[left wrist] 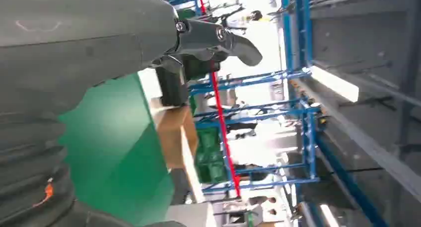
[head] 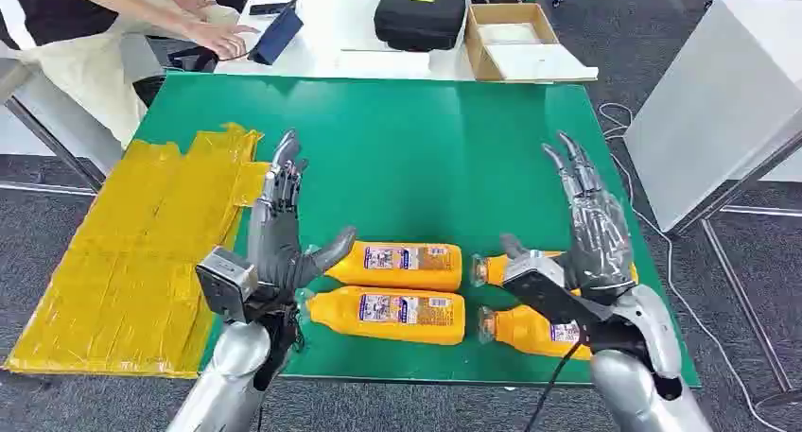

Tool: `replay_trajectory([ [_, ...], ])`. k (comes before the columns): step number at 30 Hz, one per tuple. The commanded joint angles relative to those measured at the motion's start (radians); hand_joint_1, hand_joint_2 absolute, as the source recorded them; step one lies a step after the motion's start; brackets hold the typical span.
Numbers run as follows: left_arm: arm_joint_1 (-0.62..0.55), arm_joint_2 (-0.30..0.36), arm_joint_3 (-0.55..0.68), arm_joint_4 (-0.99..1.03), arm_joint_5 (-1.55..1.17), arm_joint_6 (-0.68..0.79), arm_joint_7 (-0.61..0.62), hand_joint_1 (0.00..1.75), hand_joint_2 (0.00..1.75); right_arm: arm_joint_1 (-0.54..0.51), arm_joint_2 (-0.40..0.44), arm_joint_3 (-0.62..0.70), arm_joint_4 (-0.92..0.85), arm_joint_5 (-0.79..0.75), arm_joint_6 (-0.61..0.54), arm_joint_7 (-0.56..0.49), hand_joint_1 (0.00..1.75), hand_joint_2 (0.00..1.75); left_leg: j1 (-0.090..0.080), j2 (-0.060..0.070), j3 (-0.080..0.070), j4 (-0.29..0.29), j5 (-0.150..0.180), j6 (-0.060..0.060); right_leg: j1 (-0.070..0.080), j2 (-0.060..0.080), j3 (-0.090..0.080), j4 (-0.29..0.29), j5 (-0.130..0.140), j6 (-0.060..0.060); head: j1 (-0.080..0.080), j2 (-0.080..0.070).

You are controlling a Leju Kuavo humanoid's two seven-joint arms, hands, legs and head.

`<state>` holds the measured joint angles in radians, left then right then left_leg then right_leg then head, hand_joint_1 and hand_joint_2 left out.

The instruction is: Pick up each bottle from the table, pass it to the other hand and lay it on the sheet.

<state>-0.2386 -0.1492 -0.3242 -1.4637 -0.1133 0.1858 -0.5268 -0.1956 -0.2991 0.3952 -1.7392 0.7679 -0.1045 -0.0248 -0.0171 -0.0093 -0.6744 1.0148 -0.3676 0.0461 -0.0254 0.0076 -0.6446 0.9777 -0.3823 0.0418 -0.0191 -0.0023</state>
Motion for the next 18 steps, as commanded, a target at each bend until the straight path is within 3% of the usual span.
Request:
replay_trajectory([
  [1,-0.042,-0.020,0.047,0.148,0.047,-0.044,0.016,0.00,1.75,0.059,-0.136,-0.105,-0.073,-0.095,0.140,0.037,0.00,1.75,0.000,-0.002,0.006,-0.001,-0.002,-0.004,0.001,-0.003,0.007,-0.001,-0.003,-0.003,-0.001,0.000],
  [5,-0.047,-0.029,0.057,0.188,0.088,-0.092,0.028,0.00,1.75,0.122,-0.280,-0.204,-0.107,-0.184,0.226,0.040,0.00,1.75,0.000,-0.007,0.009,-0.001,-0.003,-0.005,0.000,-0.008,0.011,-0.001,-0.005,-0.003,-0.001,0.000],
  [6,-0.050,-0.032,0.058,0.198,0.096,-0.105,0.030,0.00,1.75,0.146,-0.303,-0.239,-0.115,-0.193,0.244,0.035,0.00,1.75,-0.001,-0.005,0.003,0.000,-0.001,-0.001,0.000,-0.006,0.004,-0.001,-0.003,0.000,-0.001,0.000],
  [9,-0.047,-0.033,0.063,0.199,0.097,-0.111,0.031,0.00,1.75,0.255,-0.392,-0.350,-0.165,-0.205,0.296,0.040,0.00,1.75,-0.001,-0.007,0.007,0.000,-0.004,-0.002,0.000,-0.008,0.009,-0.001,-0.005,-0.001,-0.001,0.000],
  [11,-0.038,-0.033,0.070,0.190,0.096,-0.112,0.033,0.00,1.75,0.318,-0.419,-0.429,-0.189,-0.236,0.334,0.016,0.00,1.75,-0.001,-0.007,0.007,0.000,-0.005,-0.001,0.000,-0.009,0.010,0.000,-0.006,-0.001,-0.001,0.000],
  [13,-0.042,-0.032,0.069,0.202,0.101,-0.136,0.038,0.00,1.75,0.357,-0.438,-0.463,-0.209,-0.271,0.368,-0.080,0.00,1.75,-0.002,-0.008,0.007,0.000,-0.005,0.000,-0.001,-0.009,0.009,0.000,-0.007,0.000,-0.001,0.000],
  [17,-0.056,-0.034,0.077,0.235,0.100,-0.156,0.029,0.00,1.75,0.417,-0.472,-0.543,-0.240,-0.236,0.458,-0.160,0.00,1.75,-0.003,-0.003,0.004,0.000,-0.006,0.002,-0.002,-0.004,0.005,-0.001,-0.004,0.001,-0.001,0.000],
  [18,-0.055,-0.035,0.082,0.235,0.098,-0.161,0.028,0.00,1.75,0.415,-0.470,-0.551,-0.241,-0.209,0.462,-0.182,0.00,1.75,-0.002,-0.004,0.012,-0.001,-0.009,-0.001,-0.001,-0.006,0.013,-0.001,-0.008,-0.002,-0.001,0.000],
])
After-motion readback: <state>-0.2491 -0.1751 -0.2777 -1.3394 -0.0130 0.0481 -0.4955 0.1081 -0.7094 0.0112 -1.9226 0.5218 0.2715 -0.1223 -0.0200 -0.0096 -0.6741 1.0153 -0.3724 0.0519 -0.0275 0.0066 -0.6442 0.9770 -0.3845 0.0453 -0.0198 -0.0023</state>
